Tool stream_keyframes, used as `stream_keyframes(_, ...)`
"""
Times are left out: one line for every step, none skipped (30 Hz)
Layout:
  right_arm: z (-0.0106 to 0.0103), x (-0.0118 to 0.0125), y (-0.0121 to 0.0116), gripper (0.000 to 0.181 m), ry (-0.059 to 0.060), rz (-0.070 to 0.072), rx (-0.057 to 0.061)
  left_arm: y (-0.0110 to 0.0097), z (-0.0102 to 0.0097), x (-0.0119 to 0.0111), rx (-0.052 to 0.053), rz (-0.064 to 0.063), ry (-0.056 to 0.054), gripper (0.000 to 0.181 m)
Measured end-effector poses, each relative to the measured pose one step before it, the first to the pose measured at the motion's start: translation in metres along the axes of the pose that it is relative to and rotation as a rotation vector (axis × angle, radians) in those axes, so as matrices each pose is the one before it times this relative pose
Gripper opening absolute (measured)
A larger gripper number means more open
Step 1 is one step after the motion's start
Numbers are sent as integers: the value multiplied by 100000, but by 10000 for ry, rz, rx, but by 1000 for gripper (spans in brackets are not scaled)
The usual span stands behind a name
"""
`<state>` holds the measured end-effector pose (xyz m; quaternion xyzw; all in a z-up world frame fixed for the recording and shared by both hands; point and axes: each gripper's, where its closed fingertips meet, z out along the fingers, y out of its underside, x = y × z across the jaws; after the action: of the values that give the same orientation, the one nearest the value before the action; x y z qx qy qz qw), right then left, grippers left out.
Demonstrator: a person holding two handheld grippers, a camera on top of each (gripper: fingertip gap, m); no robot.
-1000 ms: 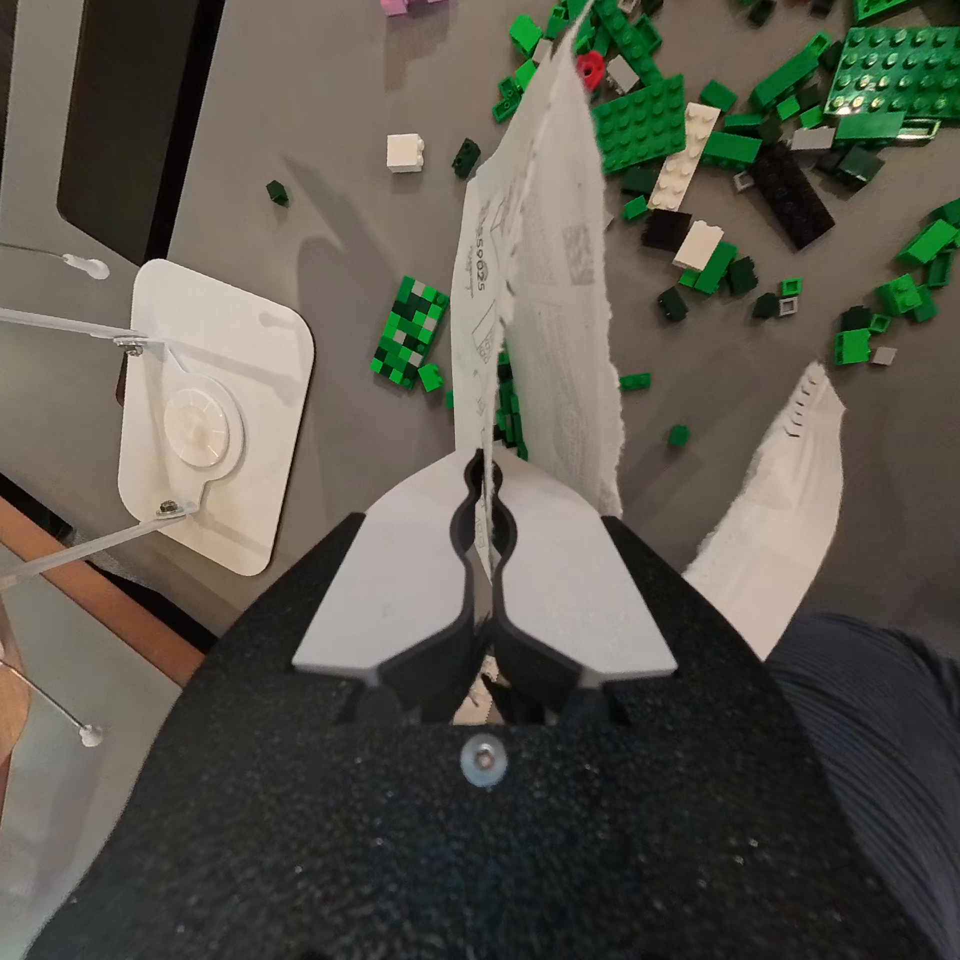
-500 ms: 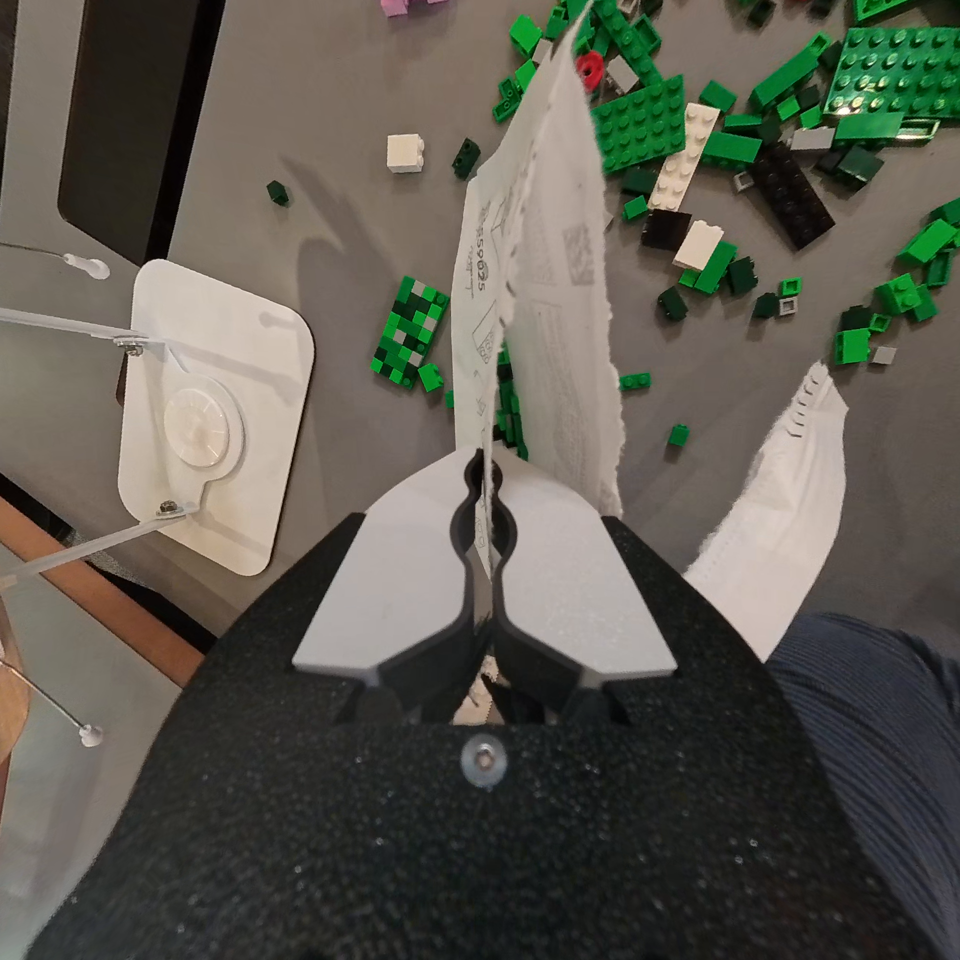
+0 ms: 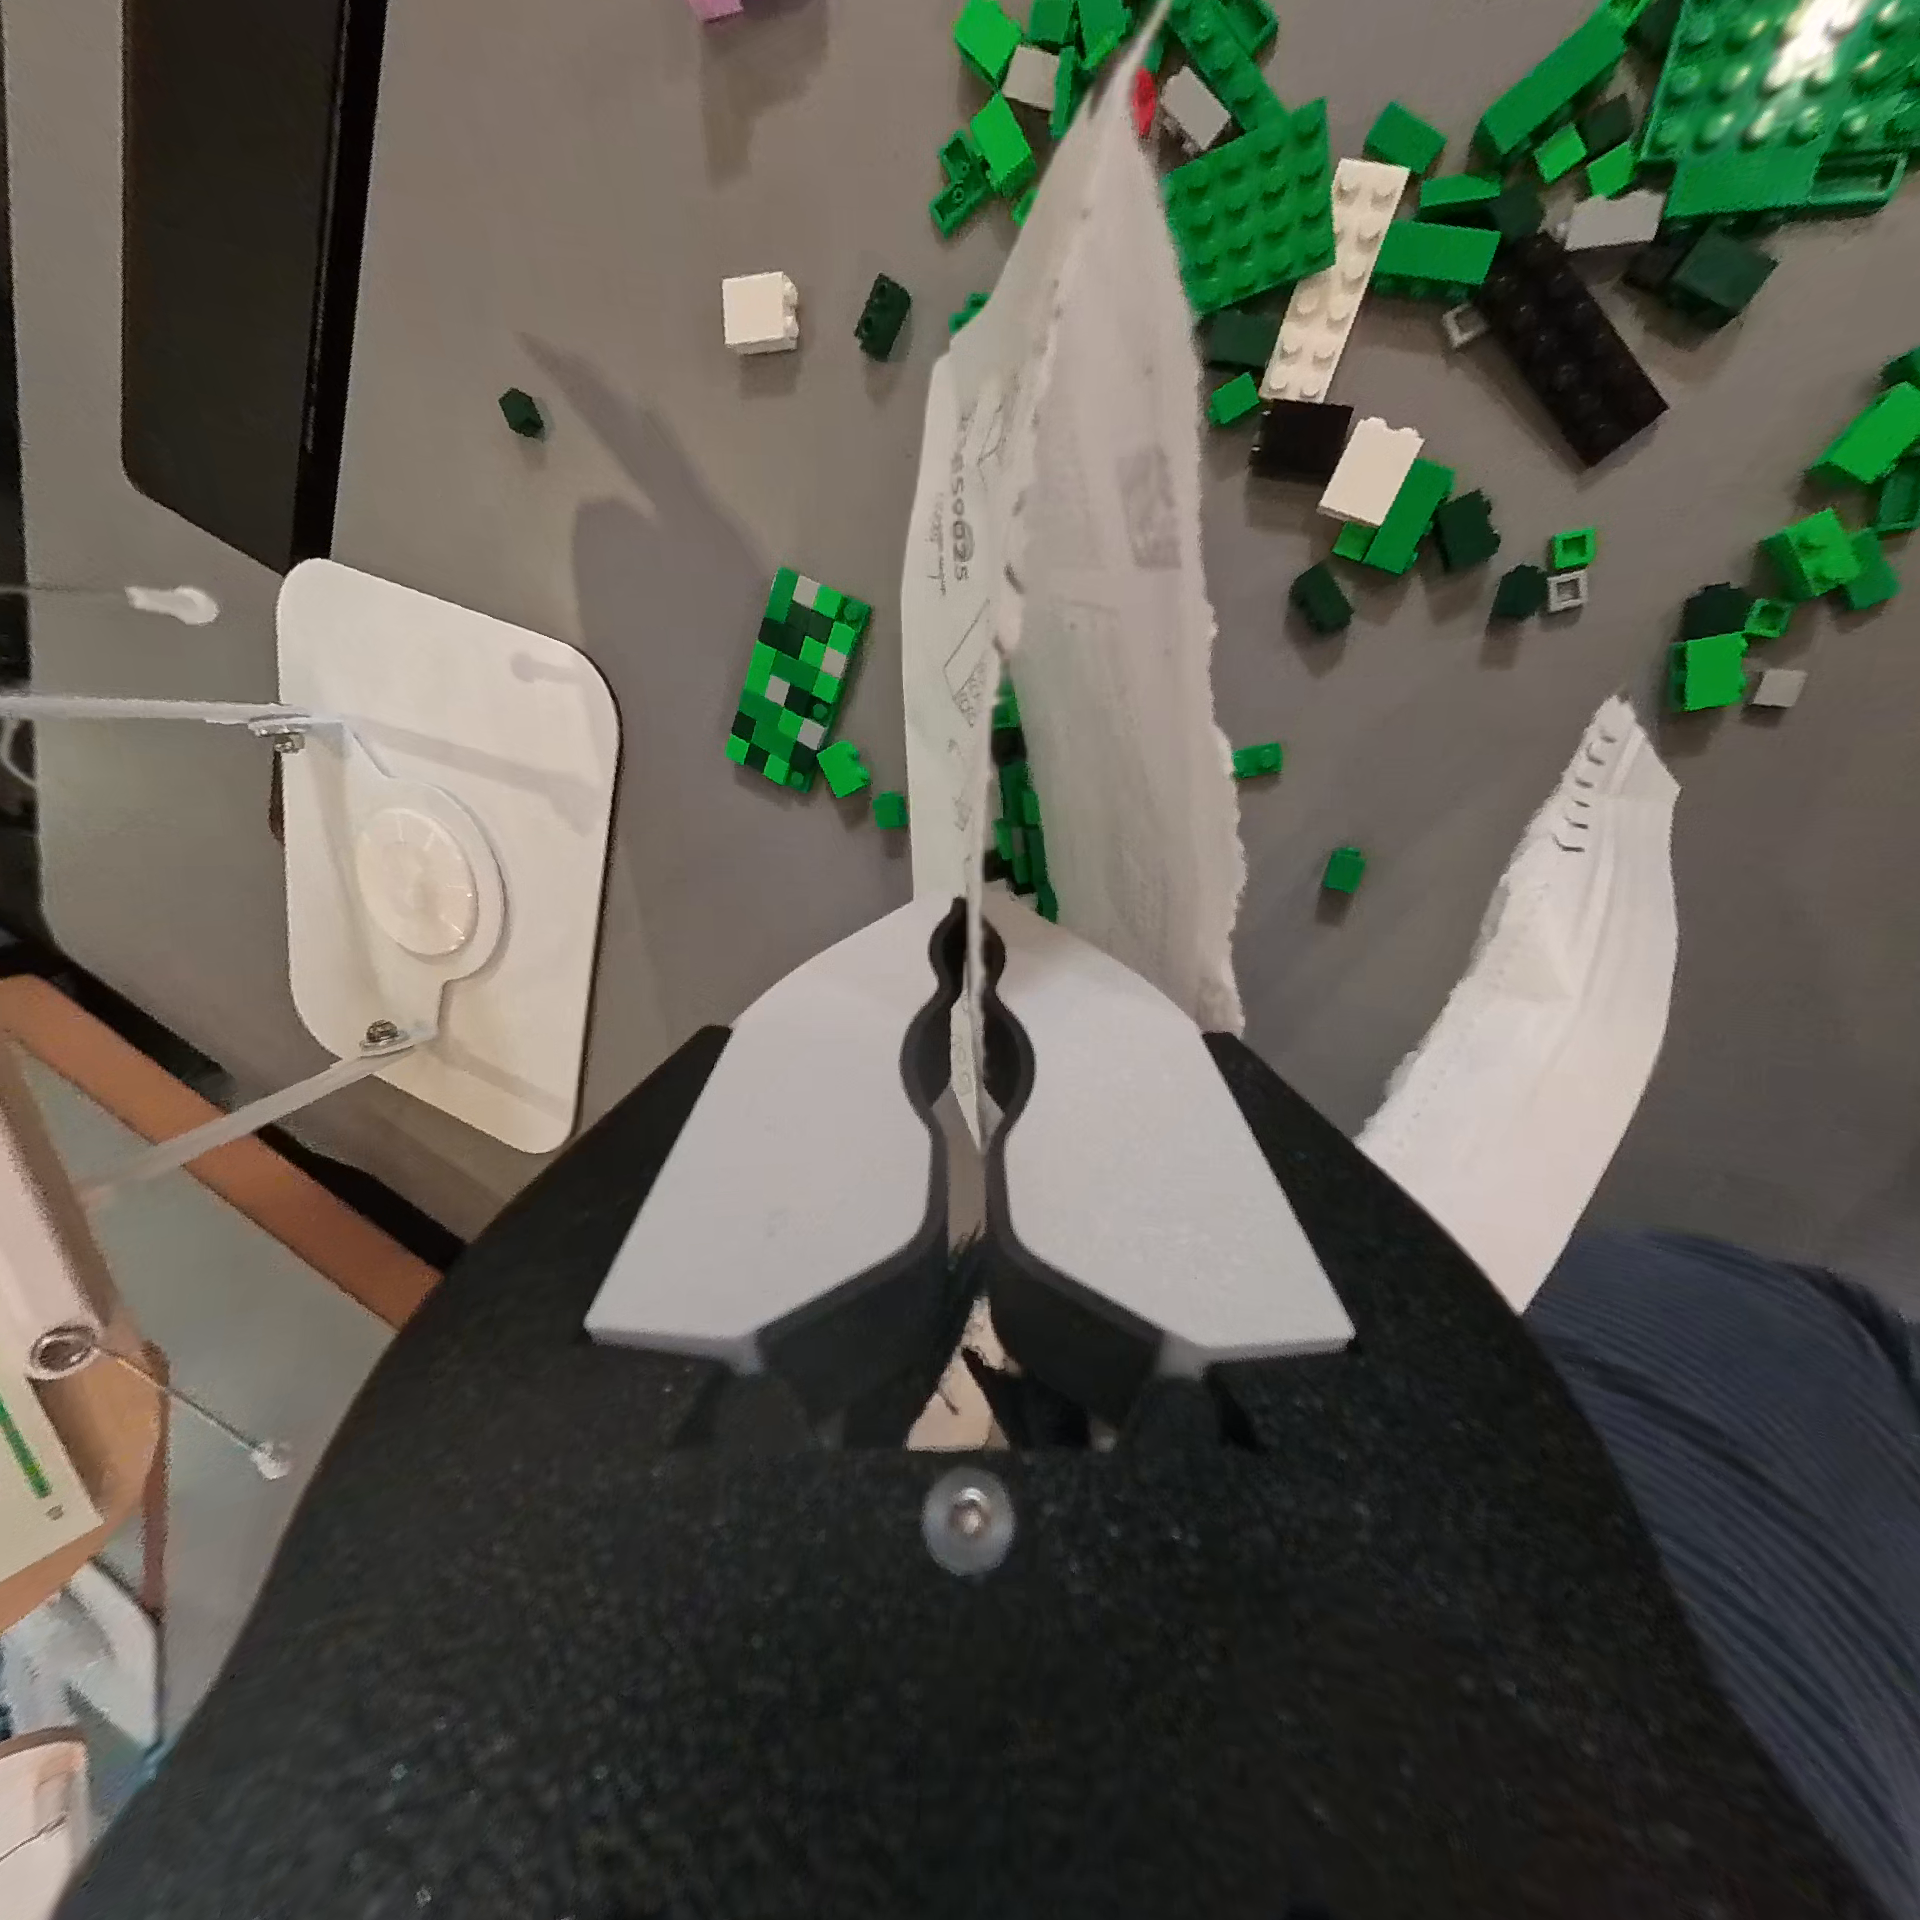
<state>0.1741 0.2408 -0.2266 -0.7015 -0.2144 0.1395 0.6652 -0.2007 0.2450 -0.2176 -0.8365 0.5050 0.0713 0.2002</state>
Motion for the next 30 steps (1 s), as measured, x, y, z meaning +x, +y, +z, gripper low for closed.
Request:
stream_keyframes(-370,-77,-26,32,-152,-54,-170,-231,-84,275,-39,121,-91,0)
stream_keyframes(-390,-178,-10,33,-229,-18,-152,-278,-144,293,42,67,-94,0)
stream_keyframes(-391,-219,47,34,-268,-39,-178,-296,-207,318,125,-59,-59,0)
stream_keyframes(-435,-204,160,33,-268,-132,-243,-227,-246,365,139,-175,7,0)
stream_keyframes(-480,-198,167,30,-281,-170,-245,-117,-285,277,70,-203,-25,0)
stream_keyframes(-527,-66,68,29,-200,-55,-169,-78,-280,215,33,-121,-85,0)
stream_keyframes(-553,12,-8,29,-174,97,-113,-114,-229,333,99,-40,-38,0)
stream_keyframes(-579,-71,-11,30,-274,221,-86,-75,-203,395,38,-61,0,0)
stream_keyframes(-570,-122,37,30,-344,292,-99,-112,-186,356,15,-81,-26,0)
stream_keyframes(-539,10,140,32,-265,284,-133,-277,-176,478,89,-59,59,0)
stream_keyframes(-493,147,242,34,-169,153,-179,-434,-150,683,160,-33,173,0)
stream_keyframes(-456,274,351,35,-54,-39,-229,-511,-125,955,156,7,327,0)
stream_keyframes(-394,305,414,35,24,-192,-269,-591,-136,898,149,86,270,0)
stream_keyframes(-340,259,384,36,55,-253,-262,-732,-158,835,192,117,190,0)
stream_keyframes(-271,190,260,39,81,-210,-203,-843,-140,747,216,150,125,0)
stream_keyframes(-235,102,156,43,62,-150,-135,-838,-61,659,160,167,82,0)
stream_keyframes(-200,80,84,46,71,-110,-76,-800,48,491,87,200,2,0)
stream_keyframes(-173,124,60,48,119,-88,-20,-774,133,318,45,228,-50,0)
stream_keyframes(-148,7,16,48,44,-90,33,-732,190,269,29,195,-2,0)
stream_keyframes(-169,-188,11,44,-111,-118,43,-692,237,249,41,133,60,0)
stream_keyframes(-177,-125,37,39,-94,-118,13,-605,265,180,45,70,83,0)
stream_keyframes(-204,65,77,37,9,-90,-17,-532,282,139,53,43,101,0)
stream_keyframes(-223,135,81,37,37,-64,-28,-412,292,32,8,36,72,0)
stream_keyframes(-236,137,131,37,22,-36,-54,-304,242,-70,-36,16,29,0)
stream_keyframes(-237,247,171,38,76,6,-93,-293,206,-125,-31,40,-17,0)
stream_keyframes(-246,401,240,44,163,44,-124,-243,192,-171,-45,117,-88,0)
stream_keyframes(-232,428,318,49,158,53,-167,-212,208,-258,-90,213,-193,0)
stream_keyframes(-203,336,345,50,86,45,-160,-137,227,-250,-161,257,-226,0)
stream_keyframes(-192,310,286,49,74,37,-116,-135,287,9,-164,262,-65,0)
stream_keyframes(-187,289,248,47,85,13,-98,-158,280,187,-100,249,56,0)
